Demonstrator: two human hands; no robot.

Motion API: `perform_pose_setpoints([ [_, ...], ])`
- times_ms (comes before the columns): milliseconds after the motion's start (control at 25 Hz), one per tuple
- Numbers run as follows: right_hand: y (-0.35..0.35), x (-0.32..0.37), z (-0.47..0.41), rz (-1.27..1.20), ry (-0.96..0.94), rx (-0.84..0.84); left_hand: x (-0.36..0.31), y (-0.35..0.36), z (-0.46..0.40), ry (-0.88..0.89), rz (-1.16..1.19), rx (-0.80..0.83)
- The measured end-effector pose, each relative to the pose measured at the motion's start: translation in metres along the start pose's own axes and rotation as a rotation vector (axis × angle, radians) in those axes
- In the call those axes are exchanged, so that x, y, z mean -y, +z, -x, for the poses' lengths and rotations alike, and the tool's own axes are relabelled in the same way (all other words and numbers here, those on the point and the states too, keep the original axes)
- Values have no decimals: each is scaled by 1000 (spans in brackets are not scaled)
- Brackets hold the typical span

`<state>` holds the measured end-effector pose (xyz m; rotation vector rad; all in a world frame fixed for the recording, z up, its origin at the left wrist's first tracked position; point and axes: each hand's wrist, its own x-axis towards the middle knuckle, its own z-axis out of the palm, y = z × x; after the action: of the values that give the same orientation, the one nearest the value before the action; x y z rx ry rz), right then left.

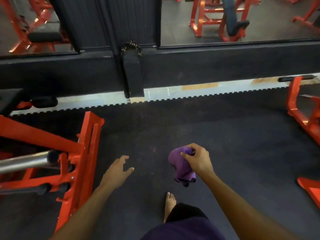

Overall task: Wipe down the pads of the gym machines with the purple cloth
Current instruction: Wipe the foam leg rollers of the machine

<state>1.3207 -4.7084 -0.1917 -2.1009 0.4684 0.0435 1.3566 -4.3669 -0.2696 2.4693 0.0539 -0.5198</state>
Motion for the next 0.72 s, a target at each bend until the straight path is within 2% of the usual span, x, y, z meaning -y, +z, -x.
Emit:
perform_pose_setpoints([
  [240, 20, 100, -181, 25, -165, 118, -33, -84, -118, -38, 103, -179],
  [520, 94, 201, -315, 59, -352, 291, -55, -118, -211, 12, 311, -398],
  [720, 133, 262, -390, 83, -352, 379, -109, -139, -285, 145, 477, -353],
])
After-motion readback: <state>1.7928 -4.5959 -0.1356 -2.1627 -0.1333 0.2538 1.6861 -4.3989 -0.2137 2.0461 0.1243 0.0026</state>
